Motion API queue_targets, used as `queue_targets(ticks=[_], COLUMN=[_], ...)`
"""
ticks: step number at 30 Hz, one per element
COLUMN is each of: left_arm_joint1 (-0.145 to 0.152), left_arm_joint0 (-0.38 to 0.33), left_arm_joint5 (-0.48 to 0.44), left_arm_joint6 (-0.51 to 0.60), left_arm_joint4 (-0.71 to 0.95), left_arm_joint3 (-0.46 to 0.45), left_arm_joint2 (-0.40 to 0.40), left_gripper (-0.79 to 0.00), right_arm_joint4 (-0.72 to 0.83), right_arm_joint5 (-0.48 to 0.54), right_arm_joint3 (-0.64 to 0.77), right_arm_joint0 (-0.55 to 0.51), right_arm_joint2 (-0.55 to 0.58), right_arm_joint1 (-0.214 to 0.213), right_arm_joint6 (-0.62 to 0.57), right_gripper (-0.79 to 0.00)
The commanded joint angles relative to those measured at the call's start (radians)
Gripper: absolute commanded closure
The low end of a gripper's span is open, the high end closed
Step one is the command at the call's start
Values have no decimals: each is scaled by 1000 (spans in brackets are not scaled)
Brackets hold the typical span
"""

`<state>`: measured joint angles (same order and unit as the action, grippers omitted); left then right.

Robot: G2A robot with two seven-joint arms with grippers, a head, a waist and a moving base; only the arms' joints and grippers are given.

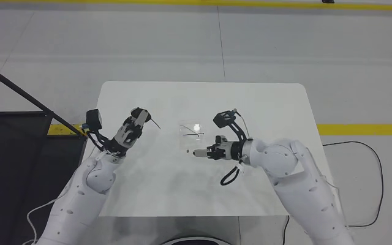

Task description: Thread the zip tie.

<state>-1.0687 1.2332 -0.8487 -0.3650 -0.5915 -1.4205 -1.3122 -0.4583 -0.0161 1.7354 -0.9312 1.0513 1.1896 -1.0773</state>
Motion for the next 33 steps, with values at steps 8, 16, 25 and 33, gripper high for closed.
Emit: queue_targets(ticks=[8,16,25,33], left_arm_joint1=[-9,-9,-9,-9], left_arm_joint0=[7,7,7,7], left_arm_joint5=[-26,-26,-26,-26], left_arm_joint6=[-49,-49,-49,-49], left_arm_joint4=[-14,-14,-14,-14], left_arm_joint3=[35,35,35,35], left_arm_joint2=[-16,-16,-16,-16], left_gripper=[0,0,0,0], right_arm_joint4=[-35,-5,129,174], right_arm_joint5=[-138,-213,-114,-69], right_arm_joint3=[-75,-298,-532,-636], right_arm_joint0=[79,218,316,358], right_arm_joint2=[-66,-174,-218,-240], right_arm_joint1=[16,66,110,133], right_arm_joint6=[-22,56,95,99], right_gripper=[-785,-711,-391,-348])
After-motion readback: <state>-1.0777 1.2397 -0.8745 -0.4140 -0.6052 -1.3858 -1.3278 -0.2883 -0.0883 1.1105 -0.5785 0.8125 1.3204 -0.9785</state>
